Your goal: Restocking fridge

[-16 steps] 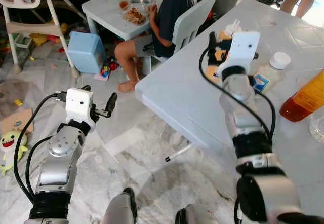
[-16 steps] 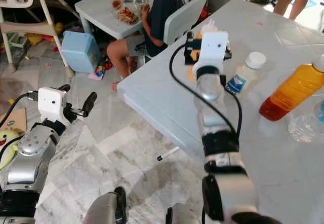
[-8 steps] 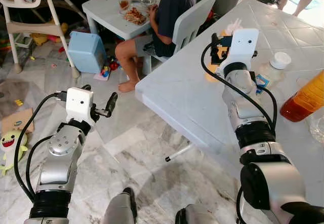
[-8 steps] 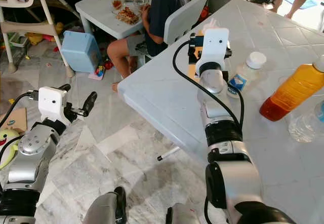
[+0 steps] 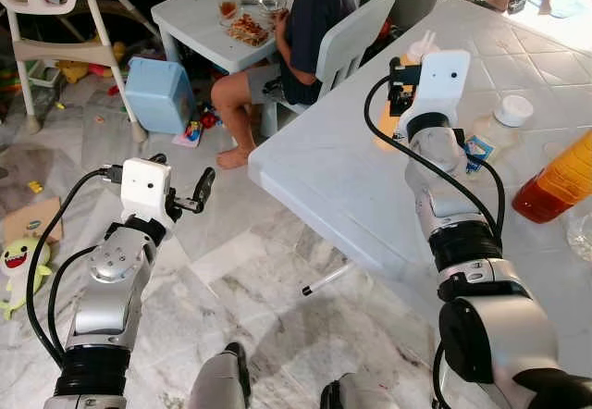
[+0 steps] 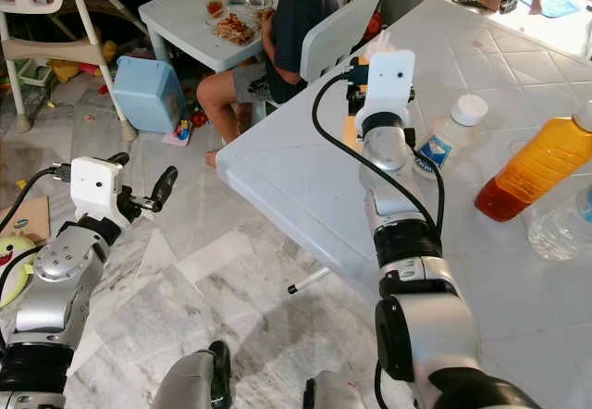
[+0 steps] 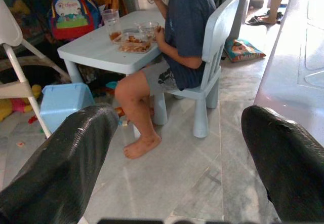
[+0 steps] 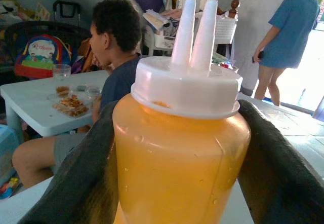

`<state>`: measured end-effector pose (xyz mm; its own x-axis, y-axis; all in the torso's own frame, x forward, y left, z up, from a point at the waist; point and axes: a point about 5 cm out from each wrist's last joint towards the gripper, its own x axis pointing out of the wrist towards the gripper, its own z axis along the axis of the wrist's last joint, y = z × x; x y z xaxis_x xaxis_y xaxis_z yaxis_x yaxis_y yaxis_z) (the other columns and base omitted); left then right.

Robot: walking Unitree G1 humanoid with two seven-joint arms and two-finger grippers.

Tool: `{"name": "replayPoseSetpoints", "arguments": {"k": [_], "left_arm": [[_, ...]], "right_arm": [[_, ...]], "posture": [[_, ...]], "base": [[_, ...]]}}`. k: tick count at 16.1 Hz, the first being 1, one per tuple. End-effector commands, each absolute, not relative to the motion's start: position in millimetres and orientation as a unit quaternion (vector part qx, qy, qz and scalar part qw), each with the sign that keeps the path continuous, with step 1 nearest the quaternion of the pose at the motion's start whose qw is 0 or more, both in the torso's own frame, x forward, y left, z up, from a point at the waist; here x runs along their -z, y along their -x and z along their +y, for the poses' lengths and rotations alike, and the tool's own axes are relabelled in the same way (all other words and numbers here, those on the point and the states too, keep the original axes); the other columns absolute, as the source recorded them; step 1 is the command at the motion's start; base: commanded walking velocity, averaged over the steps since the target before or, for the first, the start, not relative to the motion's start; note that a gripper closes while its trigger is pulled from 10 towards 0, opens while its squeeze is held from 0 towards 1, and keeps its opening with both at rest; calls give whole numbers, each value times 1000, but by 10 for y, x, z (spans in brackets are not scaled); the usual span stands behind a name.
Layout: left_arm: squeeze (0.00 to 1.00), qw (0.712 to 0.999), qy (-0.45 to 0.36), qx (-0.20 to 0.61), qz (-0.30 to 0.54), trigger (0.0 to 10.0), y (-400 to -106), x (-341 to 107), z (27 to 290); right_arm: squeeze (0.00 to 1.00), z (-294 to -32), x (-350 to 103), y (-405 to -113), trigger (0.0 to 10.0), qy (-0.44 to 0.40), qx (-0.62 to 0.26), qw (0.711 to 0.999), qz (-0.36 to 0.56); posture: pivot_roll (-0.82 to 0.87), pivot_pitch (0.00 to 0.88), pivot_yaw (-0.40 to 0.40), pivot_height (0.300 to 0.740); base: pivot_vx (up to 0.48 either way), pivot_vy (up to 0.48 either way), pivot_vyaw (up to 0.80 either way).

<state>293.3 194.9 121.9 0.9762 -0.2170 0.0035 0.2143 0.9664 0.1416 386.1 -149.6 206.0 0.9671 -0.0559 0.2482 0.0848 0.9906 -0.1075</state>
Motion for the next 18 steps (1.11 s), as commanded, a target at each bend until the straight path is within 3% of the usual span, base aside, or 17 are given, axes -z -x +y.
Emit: {"name": "replayPoseSetpoints", "arguments": {"k": [1,2,3,5,6,7,13,18], "left_arm": [[0,992,-73,107,-6,10000,-2937,-1205,1949],[0,992,-75,106,-6,10000,-2933,-1191,1946],[0,991,-75,106,-5,10000,-2916,-1174,1941],[0,992,-74,100,-2,10000,-2878,-1150,1963],[0,993,-72,95,0,10000,-2864,-1140,1978],[0,995,-71,67,16,10000,-2831,-1078,1989],[0,996,-65,53,14,10000,-2857,-1039,1891],[0,996,-63,56,15,10000,-2891,-1028,1853]], "right_arm": [[0,-1491,-2099,-3842,1098,58,32,989,-133],[0,-1504,-2080,-3809,39,56,31,989,-135],[0,-1533,-2037,-3758,0,57,32,989,-132],[0,-1578,-1943,-3635,6471,53,27,991,-123],[0,-1580,-1917,-3586,7686,50,22,991,-120],[0,-1517,-1872,-3420,10000,15,-2,992,-123],[0,-1205,-1743,-2968,10000,-32,-87,987,-131],[0,-1265,-1886,-2930,10000,-23,-94,985,-140]], "posture": [[-7,128,-8,740],[-11,121,-10,740],[-8,109,-12,740],[-13,93,-11,740],[-15,91,-10,740],[-27,69,-4,740],[-48,48,-23,740],[-86,58,-15,740]], "base": [[0,0,0],[0,0,0],[0,0,0],[0,0,0],[0,0,0],[0,0,0],[-95,0,0],[-268,0,90]]}}
